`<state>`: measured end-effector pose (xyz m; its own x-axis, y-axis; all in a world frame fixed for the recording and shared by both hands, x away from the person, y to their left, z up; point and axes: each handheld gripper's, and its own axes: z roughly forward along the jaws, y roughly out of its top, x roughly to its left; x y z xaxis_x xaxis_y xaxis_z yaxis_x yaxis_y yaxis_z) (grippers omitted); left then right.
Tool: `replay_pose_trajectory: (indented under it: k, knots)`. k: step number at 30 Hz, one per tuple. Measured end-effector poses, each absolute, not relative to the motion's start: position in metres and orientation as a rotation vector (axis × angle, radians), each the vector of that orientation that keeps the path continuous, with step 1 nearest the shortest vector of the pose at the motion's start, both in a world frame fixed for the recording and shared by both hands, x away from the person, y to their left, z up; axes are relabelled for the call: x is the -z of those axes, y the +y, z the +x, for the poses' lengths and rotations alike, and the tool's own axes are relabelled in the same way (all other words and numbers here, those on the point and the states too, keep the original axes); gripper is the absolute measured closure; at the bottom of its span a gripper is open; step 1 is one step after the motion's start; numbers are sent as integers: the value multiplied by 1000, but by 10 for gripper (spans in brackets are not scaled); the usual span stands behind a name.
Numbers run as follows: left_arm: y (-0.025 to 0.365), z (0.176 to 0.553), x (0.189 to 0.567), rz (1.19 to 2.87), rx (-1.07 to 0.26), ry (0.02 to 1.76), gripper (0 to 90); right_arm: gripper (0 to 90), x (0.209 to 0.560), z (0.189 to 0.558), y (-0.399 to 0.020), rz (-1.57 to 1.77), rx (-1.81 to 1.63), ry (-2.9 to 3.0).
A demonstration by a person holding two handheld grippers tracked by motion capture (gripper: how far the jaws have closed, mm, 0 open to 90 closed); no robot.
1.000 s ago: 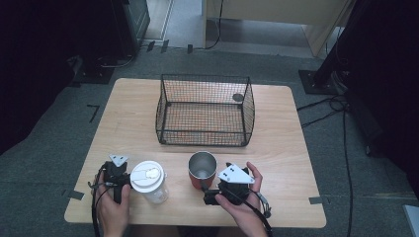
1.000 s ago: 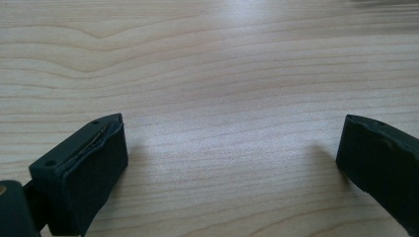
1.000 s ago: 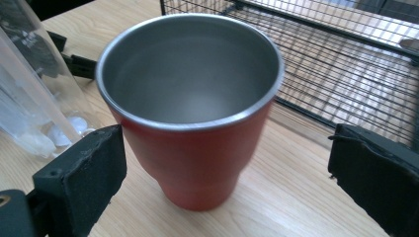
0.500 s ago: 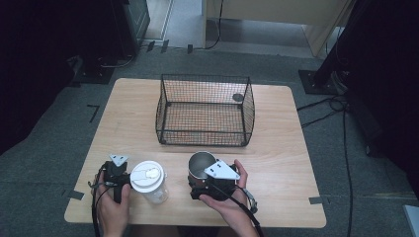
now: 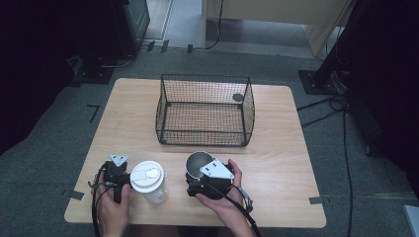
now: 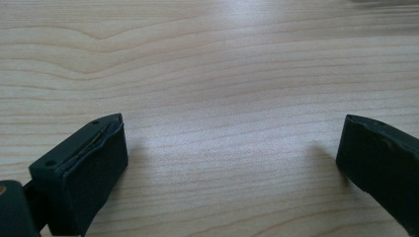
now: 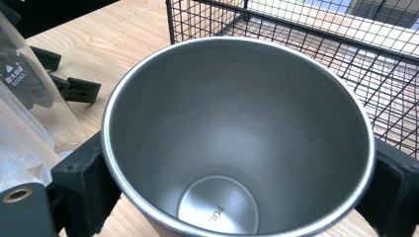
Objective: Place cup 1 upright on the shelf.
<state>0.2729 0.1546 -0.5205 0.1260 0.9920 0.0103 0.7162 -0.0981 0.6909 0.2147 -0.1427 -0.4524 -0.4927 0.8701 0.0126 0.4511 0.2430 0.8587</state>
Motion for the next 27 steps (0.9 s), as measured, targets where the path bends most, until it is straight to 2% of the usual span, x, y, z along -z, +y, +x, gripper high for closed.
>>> replay_pose_trajectory:
  k: [11,27]
  knots:
    - [155,273,521,1874,-671,1645,1,78,451,211,-140,1180,-1178,2034]
    - [155,273,521,1874,-670,1644,0,78,426,210,-145,1148,-1227,1981]
